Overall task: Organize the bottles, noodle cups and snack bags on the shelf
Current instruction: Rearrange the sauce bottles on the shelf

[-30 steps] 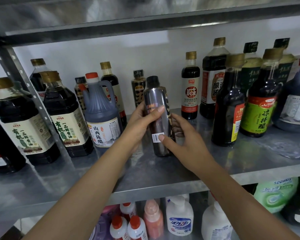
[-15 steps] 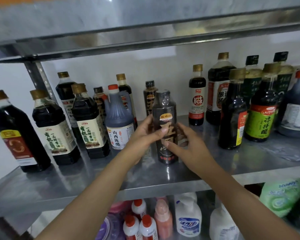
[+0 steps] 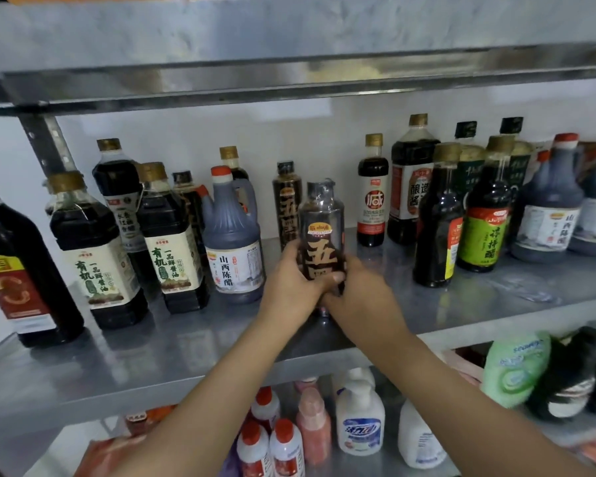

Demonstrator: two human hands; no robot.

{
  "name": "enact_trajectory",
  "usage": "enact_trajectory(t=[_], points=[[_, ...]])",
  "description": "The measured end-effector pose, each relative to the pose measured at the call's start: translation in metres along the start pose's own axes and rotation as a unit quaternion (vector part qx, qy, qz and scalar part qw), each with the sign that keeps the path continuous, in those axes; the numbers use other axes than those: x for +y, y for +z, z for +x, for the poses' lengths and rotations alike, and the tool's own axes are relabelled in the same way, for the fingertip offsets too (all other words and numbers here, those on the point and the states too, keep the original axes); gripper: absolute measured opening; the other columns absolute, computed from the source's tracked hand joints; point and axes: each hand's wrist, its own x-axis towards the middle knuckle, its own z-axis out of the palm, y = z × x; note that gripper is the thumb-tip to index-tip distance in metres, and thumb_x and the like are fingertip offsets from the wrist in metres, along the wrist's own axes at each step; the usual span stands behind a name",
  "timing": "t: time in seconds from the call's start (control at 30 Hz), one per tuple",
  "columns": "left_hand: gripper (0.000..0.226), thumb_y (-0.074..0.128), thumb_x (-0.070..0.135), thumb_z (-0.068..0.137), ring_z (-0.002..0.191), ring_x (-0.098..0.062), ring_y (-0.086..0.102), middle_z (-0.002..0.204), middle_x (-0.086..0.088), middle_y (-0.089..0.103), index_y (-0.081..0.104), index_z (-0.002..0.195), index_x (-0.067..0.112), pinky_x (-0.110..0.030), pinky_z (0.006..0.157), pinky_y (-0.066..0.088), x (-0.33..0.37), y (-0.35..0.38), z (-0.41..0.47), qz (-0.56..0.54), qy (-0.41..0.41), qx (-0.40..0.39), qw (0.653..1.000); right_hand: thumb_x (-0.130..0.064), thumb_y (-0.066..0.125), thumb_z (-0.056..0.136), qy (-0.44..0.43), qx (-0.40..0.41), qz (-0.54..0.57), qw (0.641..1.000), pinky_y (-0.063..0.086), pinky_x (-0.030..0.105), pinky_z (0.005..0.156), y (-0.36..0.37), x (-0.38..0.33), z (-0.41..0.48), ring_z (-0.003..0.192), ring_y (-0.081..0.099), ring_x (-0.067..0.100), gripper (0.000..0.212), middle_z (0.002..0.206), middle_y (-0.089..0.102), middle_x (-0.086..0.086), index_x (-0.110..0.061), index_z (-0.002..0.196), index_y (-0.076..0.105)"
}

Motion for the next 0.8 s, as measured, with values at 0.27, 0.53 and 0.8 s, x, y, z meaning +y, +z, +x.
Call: enact_trajectory(t=[0.27, 0.53, 0.8], points=[[0.068, 0.086, 0.029, 0.074, 0.112, -0.023, 0.065, 0.121, -0.002, 0.07, 0.054, 0.133, 0.023, -0.04, 0.098, 0.05, 0.004, 0.016, 0.017, 0.039, -0.031, 0.051, 0.997, -0.014, 0.058, 0.092, 0.045, -0.032, -0.019, 0.998, 0.053, 0.037, 0.09, 0.006, 0.005, 0.03, 0.103, 0.065, 0.027, 0.036, 0.11, 0.067, 0.006, -0.015, 0.127, 0.051], [0.056, 0.077, 0.017, 0.084, 0.115, -0.024, 0.062, 0.126, -0.007, 0.066, 0.051, 0.134, 0.014, -0.024, 0.084, 0.041, 0.003, 0.033, 0.059, 0.062, -0.06, 0.073, 0.994, -0.019, 0.053, 0.098, 0.047, -0.088, -0.032, 0.994, 0.048, 0.031, 0.084, 0.015, 0.014, 0.081, 0.105, 0.063, 0.024, 0.022, 0.107, 0.064, 0.003, -0.015, 0.119, 0.055], [0.041, 0.074, 0.026, 0.082, 0.111, -0.028, 0.064, 0.115, -0.009, 0.071, 0.064, 0.121, 0.016, -0.037, 0.096, 0.051, -0.004, 0.063, 0.107, 0.058, -0.088, 0.082, 0.991, -0.026, 0.049, 0.1, 0.089, -0.041, 0.017, 0.995, 0.042, 0.032, 0.072, 0.03, 0.04, 0.126, 0.087, 0.059, 0.021, 0.013, 0.093, 0.058, 0.001, -0.016, 0.109, 0.052]])
